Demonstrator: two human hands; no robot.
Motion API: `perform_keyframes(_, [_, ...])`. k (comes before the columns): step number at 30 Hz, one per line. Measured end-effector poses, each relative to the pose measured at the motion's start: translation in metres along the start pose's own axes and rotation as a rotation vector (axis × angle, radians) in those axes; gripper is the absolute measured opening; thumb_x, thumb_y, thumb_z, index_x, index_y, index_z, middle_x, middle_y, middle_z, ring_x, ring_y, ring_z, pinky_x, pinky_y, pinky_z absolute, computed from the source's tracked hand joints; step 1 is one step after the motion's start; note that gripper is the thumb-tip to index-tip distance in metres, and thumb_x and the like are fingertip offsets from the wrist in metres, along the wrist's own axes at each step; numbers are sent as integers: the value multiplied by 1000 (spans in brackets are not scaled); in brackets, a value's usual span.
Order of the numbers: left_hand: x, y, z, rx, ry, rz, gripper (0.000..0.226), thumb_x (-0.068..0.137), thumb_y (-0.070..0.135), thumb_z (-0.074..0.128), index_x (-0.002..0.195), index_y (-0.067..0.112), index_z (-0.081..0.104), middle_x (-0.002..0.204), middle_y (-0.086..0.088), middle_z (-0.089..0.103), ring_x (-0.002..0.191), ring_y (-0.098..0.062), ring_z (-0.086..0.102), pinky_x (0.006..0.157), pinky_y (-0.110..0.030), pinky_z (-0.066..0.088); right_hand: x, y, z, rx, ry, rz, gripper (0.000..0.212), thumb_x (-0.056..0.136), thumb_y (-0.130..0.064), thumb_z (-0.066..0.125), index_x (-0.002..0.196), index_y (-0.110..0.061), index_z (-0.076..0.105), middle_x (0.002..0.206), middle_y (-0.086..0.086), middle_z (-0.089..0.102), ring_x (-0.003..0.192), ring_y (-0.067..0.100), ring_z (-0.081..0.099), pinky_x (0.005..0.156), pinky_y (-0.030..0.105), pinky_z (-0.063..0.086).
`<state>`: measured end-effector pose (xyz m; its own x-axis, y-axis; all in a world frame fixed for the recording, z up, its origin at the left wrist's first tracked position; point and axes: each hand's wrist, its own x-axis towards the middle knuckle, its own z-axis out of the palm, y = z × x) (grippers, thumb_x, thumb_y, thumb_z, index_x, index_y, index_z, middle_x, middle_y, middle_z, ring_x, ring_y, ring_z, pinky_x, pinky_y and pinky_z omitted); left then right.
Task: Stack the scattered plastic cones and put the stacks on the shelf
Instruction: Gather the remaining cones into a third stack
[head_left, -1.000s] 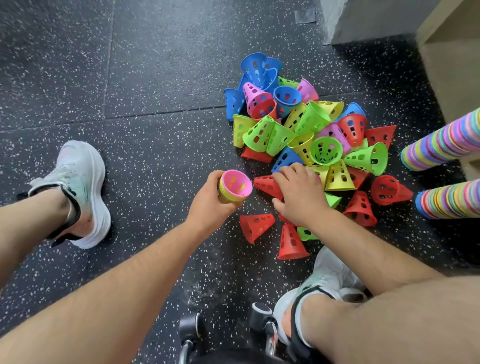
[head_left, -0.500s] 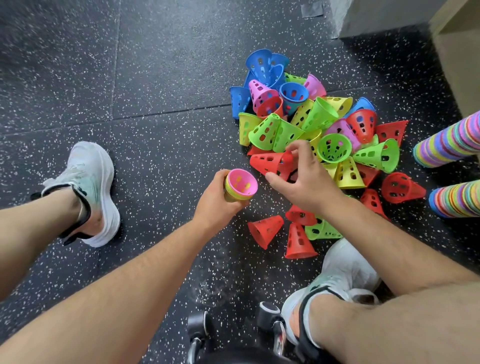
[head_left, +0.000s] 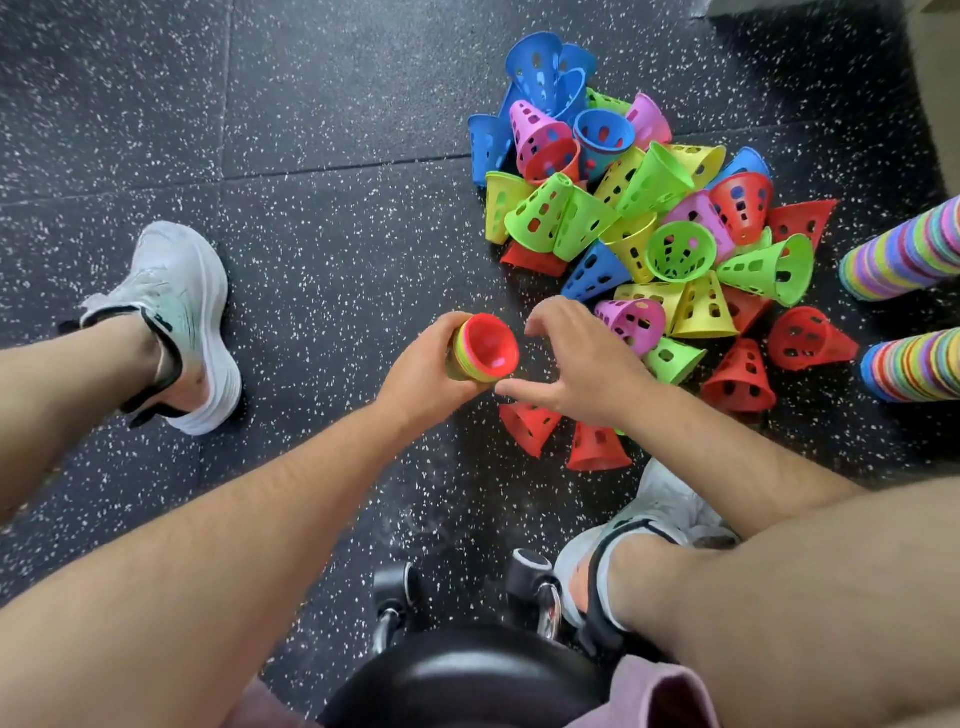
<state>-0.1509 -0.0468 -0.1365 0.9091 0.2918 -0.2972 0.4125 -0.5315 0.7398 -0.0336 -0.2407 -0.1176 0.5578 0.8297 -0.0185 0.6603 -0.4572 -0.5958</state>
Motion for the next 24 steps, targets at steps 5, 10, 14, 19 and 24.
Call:
perform_keyframes(5, [-13, -17, -4, 42, -3, -41, 65, 74, 28, 91, 128, 36, 55, 115, 21, 66, 104, 0, 62, 95, -30, 52, -31, 1, 18, -217, -267, -373, 60, 75, -68, 68, 117, -27, 58, 121, -1, 52, 110, 22, 48, 90, 39, 44])
perform_keyframes(10, [-19, -21, -5, 48, -12, -71, 66, 74, 26, 91, 128, 39, 54, 111, 29, 63, 102, 17, 56, 89, -14, 46, -33, 1, 33, -457, -439, -339, 58, 78, -47, 74, 126, -19, 58, 149, 6, 41, 130, 28, 42, 102, 41, 40])
perform_keyframes(14, [-20, -22, -4, 48, -8, -89, 66, 74, 26, 90, 129, 36, 55, 115, 23, 65, 103, 6, 60, 93, -26, 50, -27, 1, 25, -345, -296, -281, 39, 84, -42, 71, 104, -10, 62, 143, 9, 46, 124, 29, 48, 101, 42, 42])
perform_keyframes(19, [-16, -24, -6, 49, 15, -127, 67, 73, 25, 88, 128, 38, 54, 118, 20, 67, 107, -6, 62, 98, -38, 52, -23, 6, -3, 92, 43, -35, 37, 78, -43, 76, 94, -18, 54, 130, -1, 51, 112, 17, 53, 93, 30, 46])
perform_keyframes(24, [-6, -3, 0, 16, 4, -65, 67, 72, 27, 88, 123, 49, 52, 115, 27, 66, 106, 9, 59, 96, -29, 51, -19, 9, -14, 430, 166, 176, 71, 80, -47, 73, 140, -27, 40, 131, -9, 49, 121, 4, 51, 99, 22, 44])
